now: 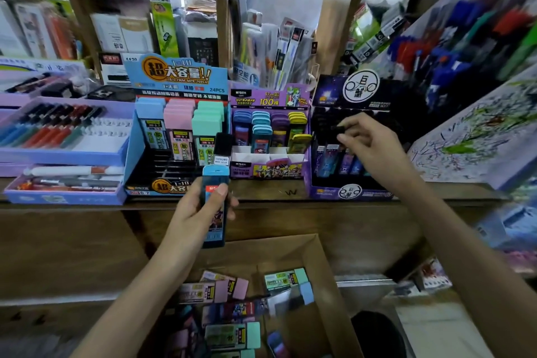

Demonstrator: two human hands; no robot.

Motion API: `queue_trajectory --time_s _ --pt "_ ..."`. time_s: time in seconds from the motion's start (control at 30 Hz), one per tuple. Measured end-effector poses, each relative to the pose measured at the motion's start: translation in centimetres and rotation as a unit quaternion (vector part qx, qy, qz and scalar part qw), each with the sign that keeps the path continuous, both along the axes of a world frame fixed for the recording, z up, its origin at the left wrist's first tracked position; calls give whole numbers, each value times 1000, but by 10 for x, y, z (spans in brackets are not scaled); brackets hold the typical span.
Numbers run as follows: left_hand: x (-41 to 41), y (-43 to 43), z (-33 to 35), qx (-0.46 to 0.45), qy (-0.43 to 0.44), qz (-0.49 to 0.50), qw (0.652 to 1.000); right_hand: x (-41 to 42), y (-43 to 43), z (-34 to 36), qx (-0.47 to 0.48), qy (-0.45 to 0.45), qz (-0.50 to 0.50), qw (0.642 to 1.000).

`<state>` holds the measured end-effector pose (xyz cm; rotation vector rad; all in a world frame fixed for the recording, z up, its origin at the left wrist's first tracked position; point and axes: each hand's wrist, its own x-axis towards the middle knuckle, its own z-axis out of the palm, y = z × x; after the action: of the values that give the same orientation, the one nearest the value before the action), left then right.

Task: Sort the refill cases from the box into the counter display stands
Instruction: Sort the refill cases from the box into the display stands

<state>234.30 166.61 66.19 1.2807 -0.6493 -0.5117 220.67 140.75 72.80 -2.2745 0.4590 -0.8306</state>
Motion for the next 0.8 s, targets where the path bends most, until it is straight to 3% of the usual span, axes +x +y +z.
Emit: queue_trajectory --time_s 0.5,0.6,0.67,0.73,0.8 --pt "-16 -8 -2 4 -17 -27 999 10 8 -12 69 50 -73 994" --pt "-23 -17 -1 0 -14 -51 999 4 13 -12 -19 77 -130 988" --pt "-28 -25 0 2 -6 -68 998 -5 24 -8 -66 21 -145 987" --pt "-34 -34 1 6 -5 -91 996 -11 39 -4 25 -24 -71 997" --pt "-42 -43 1 17 -13 -118 993 -10 57 -3 167 -3 49 985"
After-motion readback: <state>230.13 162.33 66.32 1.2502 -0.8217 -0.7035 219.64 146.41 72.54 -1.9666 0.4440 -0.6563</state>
